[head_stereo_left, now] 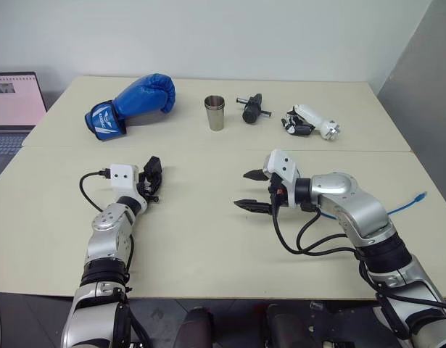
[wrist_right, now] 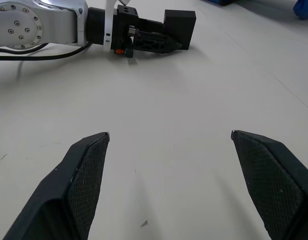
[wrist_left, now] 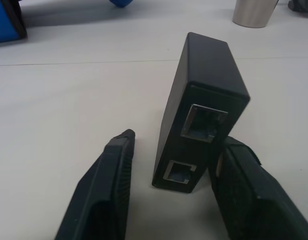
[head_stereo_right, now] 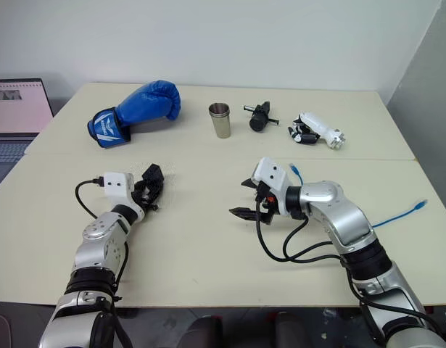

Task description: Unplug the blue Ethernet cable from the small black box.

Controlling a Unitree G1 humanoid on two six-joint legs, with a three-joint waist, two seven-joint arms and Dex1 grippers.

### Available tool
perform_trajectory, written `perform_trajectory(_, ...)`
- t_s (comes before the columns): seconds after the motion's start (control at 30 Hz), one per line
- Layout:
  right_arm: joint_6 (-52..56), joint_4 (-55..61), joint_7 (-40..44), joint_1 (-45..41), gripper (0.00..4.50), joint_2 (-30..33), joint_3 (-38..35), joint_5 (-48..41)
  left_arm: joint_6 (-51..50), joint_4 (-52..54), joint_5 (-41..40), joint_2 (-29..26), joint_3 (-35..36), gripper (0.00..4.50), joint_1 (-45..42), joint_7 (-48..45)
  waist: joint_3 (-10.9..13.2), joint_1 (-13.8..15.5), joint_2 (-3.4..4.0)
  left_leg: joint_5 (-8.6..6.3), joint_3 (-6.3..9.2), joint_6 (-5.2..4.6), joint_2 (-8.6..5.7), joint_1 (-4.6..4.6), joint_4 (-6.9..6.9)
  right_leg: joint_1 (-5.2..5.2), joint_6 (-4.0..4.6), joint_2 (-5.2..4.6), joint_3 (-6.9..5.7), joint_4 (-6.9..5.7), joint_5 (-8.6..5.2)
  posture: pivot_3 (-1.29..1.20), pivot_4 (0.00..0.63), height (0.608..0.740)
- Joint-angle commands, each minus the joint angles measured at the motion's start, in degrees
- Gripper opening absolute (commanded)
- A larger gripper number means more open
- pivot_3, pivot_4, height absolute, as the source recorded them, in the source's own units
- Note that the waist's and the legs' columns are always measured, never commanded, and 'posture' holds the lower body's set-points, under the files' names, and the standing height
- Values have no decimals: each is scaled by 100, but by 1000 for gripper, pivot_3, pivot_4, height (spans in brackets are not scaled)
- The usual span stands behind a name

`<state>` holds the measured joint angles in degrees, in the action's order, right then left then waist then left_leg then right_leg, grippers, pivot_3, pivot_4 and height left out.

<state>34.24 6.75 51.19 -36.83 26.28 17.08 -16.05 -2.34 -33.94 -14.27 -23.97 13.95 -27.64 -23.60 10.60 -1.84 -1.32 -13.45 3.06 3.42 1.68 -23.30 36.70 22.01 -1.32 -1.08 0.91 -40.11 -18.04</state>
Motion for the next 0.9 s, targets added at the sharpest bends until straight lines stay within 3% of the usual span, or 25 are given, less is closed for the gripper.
perform_trajectory(0.03, -104, 180, 69, -74, 4135, 3, -4, 42, -68, 79, -42, -35, 92, 3274, 47, 9, 0, 0, 0, 0, 0, 0, 0, 0, 0, 0, 0, 0, 0, 0, 0, 0, 150, 740)
perform_trajectory(0.23, -130, 158, 86, -96, 4135, -20, -10, 59, -39, 234, 41, -83, 28, 4452, 115, -3, 0, 0, 0, 0, 0, 0, 0, 0, 0, 0, 0, 0, 0, 0, 0, 0, 150, 740)
perform_trajectory(0.43, -130, 162, 98, -79, 4135, -15, -55, 84, -115, 874, 176, -229, -42, 4452, 447, -28, 0, -4, 0, 0, -1, 0, 1, 0, 0, 1, 0, 0, 3, 1, 0, 0, 150, 740)
perform_trajectory(0.53, -75, 270, 73, 38, 4135, 57, -174, 39, -496, 1687, 87, -408, -106, 4452, 832, -288, 0, 4, 0, 0, 0, 0, 1, -1, 0, 1, 0, -1, 1, 1, 0, 0, 150, 740)
perform_trajectory(0.73, 153, 742, 43, 407, 4135, 320, -635, -260, -970, 2978, -29, -993, -204, 4452, 1455, -998, 1, 19, 0, 0, 3, 1, 2, -6, -1, 0, 0, -4, 1, 8, 0, 0, 150, 740)
perform_trajectory(0.9, 335, 1259, 197, 829, 4135, 779, -1228, -683, -1623, 3669, -377, -1918, -321, 4452, 1540, -2174, 1, 22, 0, -1, 7, 0, 3, -6, -2, -2, -1, -1, -3, 9, 0, 0, 150, 740)
